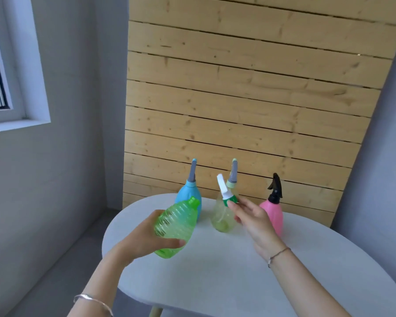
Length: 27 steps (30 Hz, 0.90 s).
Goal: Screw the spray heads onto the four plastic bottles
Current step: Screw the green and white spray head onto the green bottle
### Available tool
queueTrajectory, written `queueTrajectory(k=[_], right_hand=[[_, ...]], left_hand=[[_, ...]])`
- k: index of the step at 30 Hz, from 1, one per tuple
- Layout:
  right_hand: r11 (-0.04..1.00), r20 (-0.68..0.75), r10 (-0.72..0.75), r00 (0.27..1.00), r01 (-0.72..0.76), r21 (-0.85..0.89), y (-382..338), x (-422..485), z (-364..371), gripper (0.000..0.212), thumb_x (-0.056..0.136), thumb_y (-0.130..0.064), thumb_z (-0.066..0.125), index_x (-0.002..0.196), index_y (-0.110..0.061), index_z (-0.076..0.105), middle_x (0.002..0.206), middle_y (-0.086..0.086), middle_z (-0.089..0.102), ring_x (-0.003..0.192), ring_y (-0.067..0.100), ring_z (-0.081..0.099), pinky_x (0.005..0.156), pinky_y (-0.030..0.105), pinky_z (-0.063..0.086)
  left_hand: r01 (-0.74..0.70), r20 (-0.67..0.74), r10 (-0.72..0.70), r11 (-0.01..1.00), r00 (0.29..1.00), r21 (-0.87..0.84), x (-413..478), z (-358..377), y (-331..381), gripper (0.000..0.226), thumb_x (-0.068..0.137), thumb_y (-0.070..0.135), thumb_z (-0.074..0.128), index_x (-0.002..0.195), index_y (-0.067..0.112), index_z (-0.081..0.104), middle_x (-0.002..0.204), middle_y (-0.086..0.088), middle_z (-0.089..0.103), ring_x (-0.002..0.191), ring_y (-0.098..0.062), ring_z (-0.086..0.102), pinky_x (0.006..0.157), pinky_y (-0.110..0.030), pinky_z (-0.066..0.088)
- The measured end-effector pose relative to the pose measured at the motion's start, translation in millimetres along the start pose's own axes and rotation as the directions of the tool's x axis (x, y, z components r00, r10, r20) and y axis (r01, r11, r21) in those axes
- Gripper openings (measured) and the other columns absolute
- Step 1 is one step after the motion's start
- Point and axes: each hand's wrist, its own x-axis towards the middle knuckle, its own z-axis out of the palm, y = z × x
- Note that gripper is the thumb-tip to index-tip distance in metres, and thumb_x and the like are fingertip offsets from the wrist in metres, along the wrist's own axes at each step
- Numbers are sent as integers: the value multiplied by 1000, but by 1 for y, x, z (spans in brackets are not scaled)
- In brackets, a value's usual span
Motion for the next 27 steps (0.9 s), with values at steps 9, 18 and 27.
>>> queueTrajectory(k=[9, 18, 27], right_hand=[[973, -130, -67, 989, 94, 211, -16, -16, -73, 29, 84, -18, 65, 112, -10, 66, 65, -7, 51, 64, 12, 40, 73, 22, 37], [922, -165, -180, 970, 225, 314, -34, -13, -109, 47, 70, -34, 67, 114, -17, 62, 69, -17, 64, 62, 2, 51, 73, 18, 44], [869, -251, -218, 943, 305, 390, -39, -5, -118, 27, 83, -24, 63, 109, -22, 64, 74, -17, 62, 59, 1, 48, 73, 17, 42]], left_hand=[[-88, 241, 70, 994, 968, 65, 23, 89, 24, 77, 56, 41, 86, 119, 38, 43, 112, 14, 57, 103, -2, 56, 73, -14, 48], [-114, 323, 75, 988, 943, 105, 31, 140, 40, 80, 58, 40, 86, 117, 45, 32, 111, 24, 50, 99, 8, 51, 68, -7, 43], [-135, 360, 76, 981, 930, 142, 32, 157, 44, 79, 57, 41, 85, 119, 43, 34, 115, 17, 52, 106, -4, 52, 76, -13, 46]])
